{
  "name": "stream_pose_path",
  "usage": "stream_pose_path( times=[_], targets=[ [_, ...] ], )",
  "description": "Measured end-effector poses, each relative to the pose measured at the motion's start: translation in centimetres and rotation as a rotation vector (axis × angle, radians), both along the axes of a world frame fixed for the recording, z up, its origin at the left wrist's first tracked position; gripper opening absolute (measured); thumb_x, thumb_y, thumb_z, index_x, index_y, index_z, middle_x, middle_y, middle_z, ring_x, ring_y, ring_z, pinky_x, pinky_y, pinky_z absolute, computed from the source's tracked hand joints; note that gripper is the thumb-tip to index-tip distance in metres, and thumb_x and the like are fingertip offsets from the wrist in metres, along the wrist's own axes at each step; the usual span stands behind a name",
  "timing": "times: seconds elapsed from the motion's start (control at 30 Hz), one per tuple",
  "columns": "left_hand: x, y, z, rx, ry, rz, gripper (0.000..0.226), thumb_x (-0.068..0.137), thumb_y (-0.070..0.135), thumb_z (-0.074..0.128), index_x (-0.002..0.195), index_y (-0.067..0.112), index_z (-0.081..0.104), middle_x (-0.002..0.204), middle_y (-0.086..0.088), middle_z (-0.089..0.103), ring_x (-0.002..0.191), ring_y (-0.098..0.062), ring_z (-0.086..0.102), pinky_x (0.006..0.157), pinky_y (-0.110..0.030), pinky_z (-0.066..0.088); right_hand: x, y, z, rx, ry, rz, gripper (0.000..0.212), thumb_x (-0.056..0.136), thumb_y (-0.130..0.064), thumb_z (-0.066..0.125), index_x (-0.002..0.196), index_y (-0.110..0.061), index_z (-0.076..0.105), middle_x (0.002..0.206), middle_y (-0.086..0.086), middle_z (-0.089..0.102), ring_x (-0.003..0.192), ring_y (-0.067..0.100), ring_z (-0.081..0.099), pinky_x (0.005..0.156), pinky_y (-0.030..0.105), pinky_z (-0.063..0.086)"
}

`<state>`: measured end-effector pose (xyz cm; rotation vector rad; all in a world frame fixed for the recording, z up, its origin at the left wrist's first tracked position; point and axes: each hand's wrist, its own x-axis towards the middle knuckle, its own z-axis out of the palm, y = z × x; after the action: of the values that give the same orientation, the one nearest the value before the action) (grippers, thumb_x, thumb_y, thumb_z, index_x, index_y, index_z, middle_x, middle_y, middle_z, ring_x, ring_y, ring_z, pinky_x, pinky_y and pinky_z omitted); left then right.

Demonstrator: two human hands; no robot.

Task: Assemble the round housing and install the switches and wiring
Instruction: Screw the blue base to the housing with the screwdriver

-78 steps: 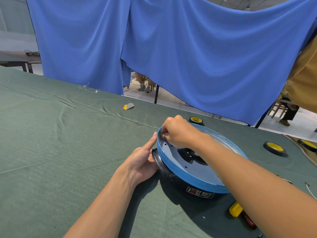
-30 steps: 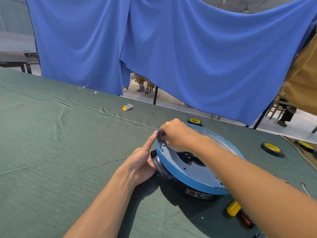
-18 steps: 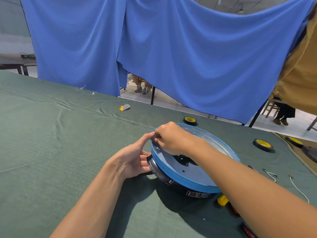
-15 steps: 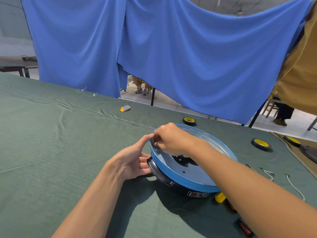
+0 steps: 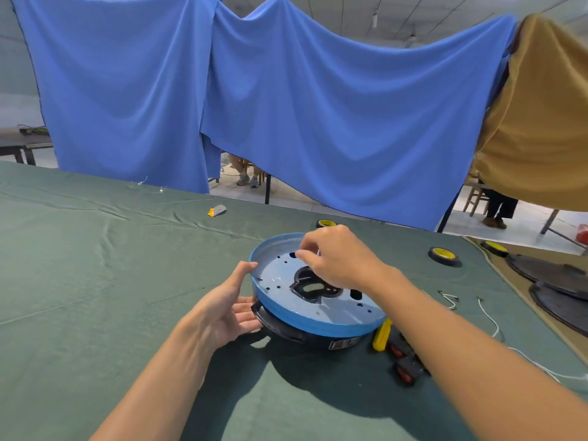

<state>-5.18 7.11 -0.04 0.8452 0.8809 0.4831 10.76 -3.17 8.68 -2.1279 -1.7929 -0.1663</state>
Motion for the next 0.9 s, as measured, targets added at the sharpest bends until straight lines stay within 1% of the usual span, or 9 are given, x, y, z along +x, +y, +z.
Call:
stream_pose_path(
  times=[0.17,0.3,0.37,0.47,0.53,0.63,0.73,0.8,0.9],
  targets=[
    [-1.4,-0.8,0.0,0.001,-0.020,0.104,0.062,0.076,0.044,0.075,0.106,-0.006,0.055,0.109,-0.026,0.064,0.078,-0.033,0.073,0.057,-0.038,0.058,4.3,-5.5,-0.6,0.192,0.133,-0.265,0.020,0.094,-0.023,0.054,0.086,-0.016,0.071,0.084,-0.002,0.068,0.084,0.019,0.060,0.075,0.035,0.050],
    [-1.4,-1.9,0.1,0.005,-0.019,0.190,0.066,0.080,0.044,0.073,0.117,-0.006,0.051,0.115,-0.027,0.059,0.098,-0.037,0.068,0.068,-0.044,0.057,5.3,-8.0,-3.9,0.032,0.166,-0.471,0.022,0.096,-0.029,0.044,0.082,-0.020,0.060,0.089,0.007,0.064,0.088,0.031,0.058,0.074,0.037,0.048],
    [-1.4,-2.3,0.3,0.025,-0.022,0.208,0.057,0.079,0.044,0.073,0.105,-0.003,0.055,0.107,-0.024,0.063,0.094,-0.036,0.069,0.063,-0.042,0.058,5.1,-8.4,-5.2,-0.004,0.195,-0.536,0.026,0.098,-0.033,0.037,0.085,-0.017,0.052,0.089,0.011,0.059,0.085,0.033,0.054,0.072,0.040,0.047],
    [-1.5,-2.7,0.4,0.037,-0.026,0.227,0.054,0.078,0.044,0.074,0.098,-0.002,0.054,0.099,-0.021,0.064,0.088,-0.033,0.070,0.058,-0.039,0.057,4.7,-8.7,-6.1,-0.007,0.232,-0.614,0.014,0.094,-0.021,0.035,0.094,-0.014,0.047,0.095,0.012,0.052,0.084,0.031,0.048,0.068,0.037,0.039],
    [-1.6,-2.7,0.2,0.031,-0.017,0.220,0.062,0.078,0.046,0.074,0.107,-0.005,0.052,0.104,-0.023,0.062,0.094,-0.035,0.068,0.066,-0.043,0.057,4.3,-9.0,-6.7,-0.106,0.201,-0.630,0.011,0.091,-0.020,0.041,0.097,-0.012,0.045,0.108,0.018,0.054,0.096,0.037,0.050,0.071,0.037,0.038],
    [-1.7,-2.7,-0.1,0.014,-0.002,0.178,0.072,0.078,0.045,0.072,0.119,-0.007,0.046,0.113,-0.026,0.061,0.098,-0.037,0.068,0.078,-0.047,0.057,3.7,-9.5,-7.7,-0.225,0.112,-0.636,0.036,0.088,-0.037,0.054,0.112,-0.011,0.047,0.119,0.016,0.056,0.111,0.039,0.054,0.075,0.039,0.041],
    [-1.7,-2.9,0.4,0.025,0.017,0.123,0.061,0.077,0.040,0.070,0.113,-0.005,0.050,0.102,-0.022,0.064,0.085,-0.035,0.070,0.070,-0.042,0.059,3.2,-9.5,-8.4,-0.208,0.048,-0.634,0.045,0.088,-0.043,0.057,0.117,-0.010,0.046,0.118,0.013,0.059,0.111,0.037,0.057,0.076,0.039,0.043],
    [-1.5,-3.0,0.8,0.042,0.024,0.105,0.053,0.077,0.038,0.069,0.107,-0.003,0.052,0.097,-0.021,0.064,0.080,-0.035,0.071,0.063,-0.039,0.058,2.9,-9.4,-8.4,-0.181,0.042,-0.617,0.044,0.088,-0.037,0.057,0.119,-0.009,0.045,0.116,0.013,0.060,0.109,0.037,0.057,0.072,0.038,0.040],
    [-1.1,-3.4,0.9,0.064,0.039,0.094,0.052,0.078,0.038,0.070,0.105,-0.002,0.051,0.102,-0.024,0.064,0.085,-0.035,0.071,0.064,-0.039,0.058,3.0,-9.3,-8.1,-0.104,0.049,-0.604,0.034,0.089,-0.024,0.058,0.116,-0.007,0.046,0.112,0.015,0.059,0.106,0.038,0.057,0.069,0.037,0.038]
  ],
)
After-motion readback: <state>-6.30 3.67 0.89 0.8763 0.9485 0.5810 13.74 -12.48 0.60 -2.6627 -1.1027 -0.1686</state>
